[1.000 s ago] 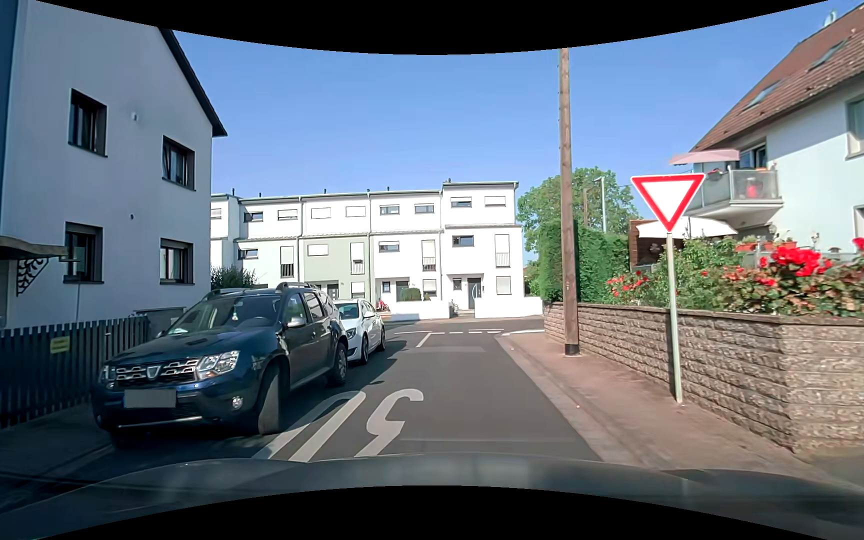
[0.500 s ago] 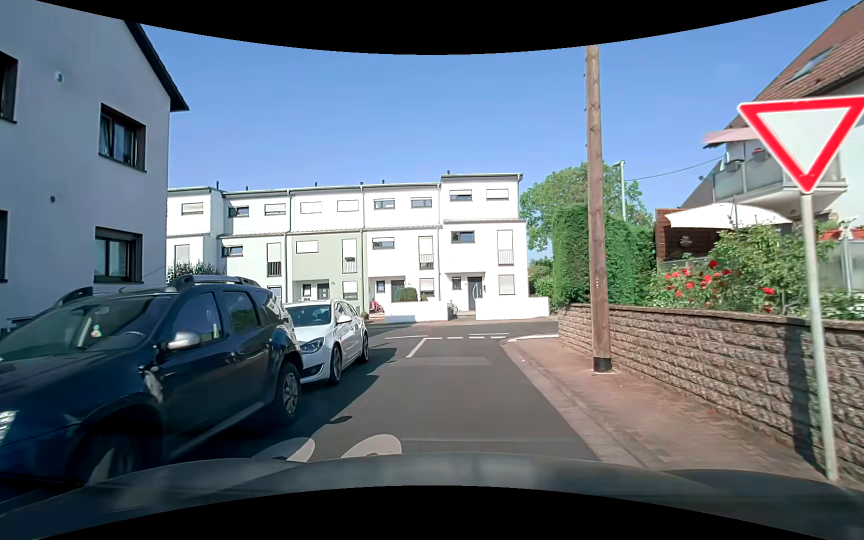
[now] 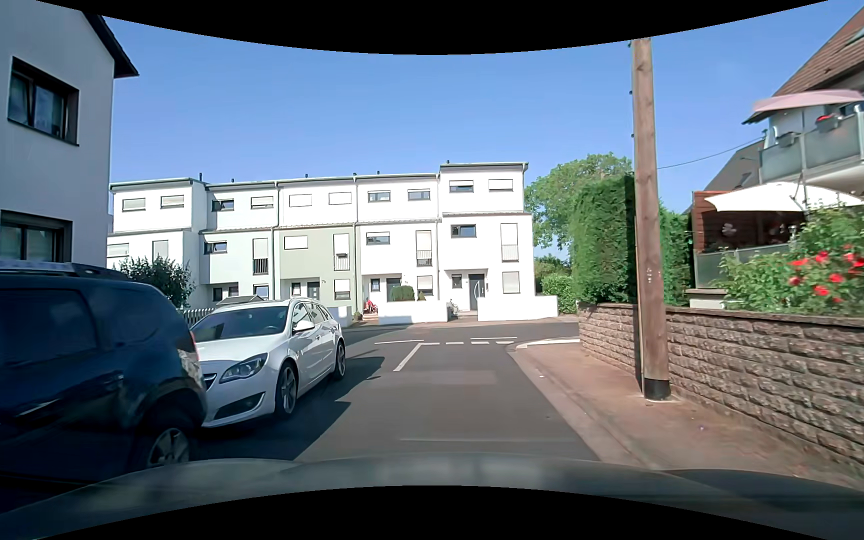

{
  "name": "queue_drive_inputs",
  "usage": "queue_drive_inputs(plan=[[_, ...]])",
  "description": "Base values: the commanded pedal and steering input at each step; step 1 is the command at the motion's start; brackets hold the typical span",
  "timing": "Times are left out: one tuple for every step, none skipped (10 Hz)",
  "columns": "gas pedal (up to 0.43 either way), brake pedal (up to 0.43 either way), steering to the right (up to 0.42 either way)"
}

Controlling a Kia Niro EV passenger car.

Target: Follow the waypoints while adhering to traffic rules and regulations

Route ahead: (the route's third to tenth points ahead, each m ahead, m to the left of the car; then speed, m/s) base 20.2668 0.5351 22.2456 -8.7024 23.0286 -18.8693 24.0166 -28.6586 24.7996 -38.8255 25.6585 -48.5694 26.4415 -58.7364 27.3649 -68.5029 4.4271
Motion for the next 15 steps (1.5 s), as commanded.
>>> queue_drive_inputs(plan=[[0.000, 0.000, -0.009], [0.000, 0.000, -0.009], [0.000, 0.000, -0.009], [0.000, 0.000, -0.009], [0.000, 0.000, -0.009], [0.000, 0.006, -0.008], [0.000, 0.024, -0.006], [0.000, 0.049, -0.005], [0.000, 0.073, -0.005], [0.000, 0.091, -0.004], [0.000, 0.104, -0.004], [0.000, 0.122, -0.004], [0.000, 0.134, 0.000], [0.000, 0.146, 0.001], [0.000, 0.159, 0.001]])
